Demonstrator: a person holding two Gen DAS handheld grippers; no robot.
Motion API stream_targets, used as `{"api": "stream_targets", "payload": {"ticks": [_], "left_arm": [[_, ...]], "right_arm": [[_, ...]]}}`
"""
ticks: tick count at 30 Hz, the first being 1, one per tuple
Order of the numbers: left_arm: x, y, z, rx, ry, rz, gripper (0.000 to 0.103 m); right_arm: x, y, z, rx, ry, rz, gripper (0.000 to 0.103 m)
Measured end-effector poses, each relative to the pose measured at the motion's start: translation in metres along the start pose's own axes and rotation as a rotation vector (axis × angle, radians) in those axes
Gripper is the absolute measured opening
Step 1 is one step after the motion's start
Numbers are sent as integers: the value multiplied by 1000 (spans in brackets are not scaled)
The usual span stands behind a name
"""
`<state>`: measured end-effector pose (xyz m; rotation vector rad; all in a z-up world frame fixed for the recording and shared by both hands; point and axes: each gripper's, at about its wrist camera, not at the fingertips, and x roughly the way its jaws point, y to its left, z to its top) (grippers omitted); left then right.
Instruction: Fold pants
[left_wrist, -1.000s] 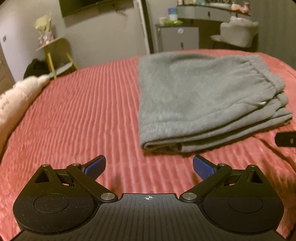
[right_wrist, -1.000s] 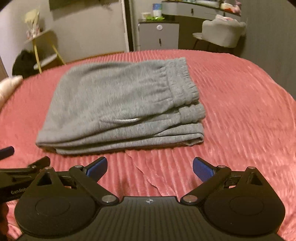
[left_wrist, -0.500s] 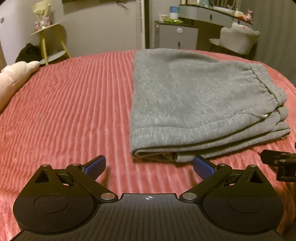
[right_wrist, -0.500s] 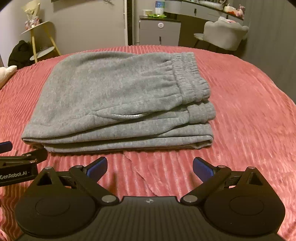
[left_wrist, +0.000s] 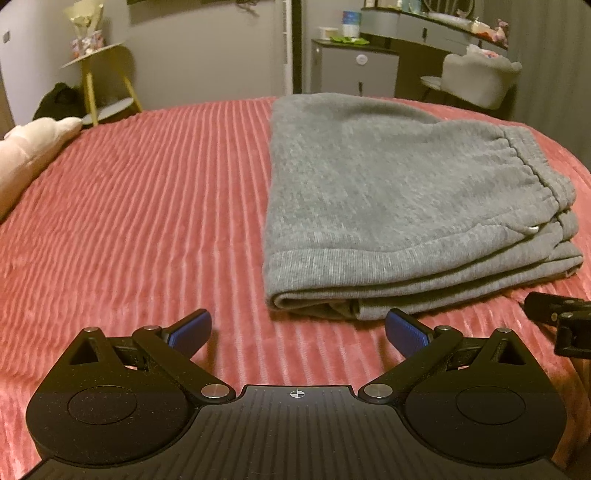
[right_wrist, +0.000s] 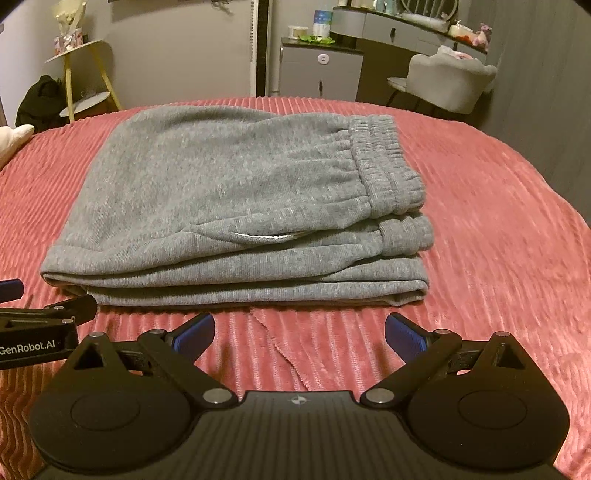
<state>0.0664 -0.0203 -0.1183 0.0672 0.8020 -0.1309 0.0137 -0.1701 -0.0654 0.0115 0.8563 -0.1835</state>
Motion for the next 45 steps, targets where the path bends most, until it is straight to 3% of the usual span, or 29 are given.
{"api": "stream_targets", "payload": {"ticks": [45], "left_arm": [[-1, 0, -2, -16, 9, 7, 103]], "right_arm": [[-2, -8, 1, 46, -7, 10, 99]]}}
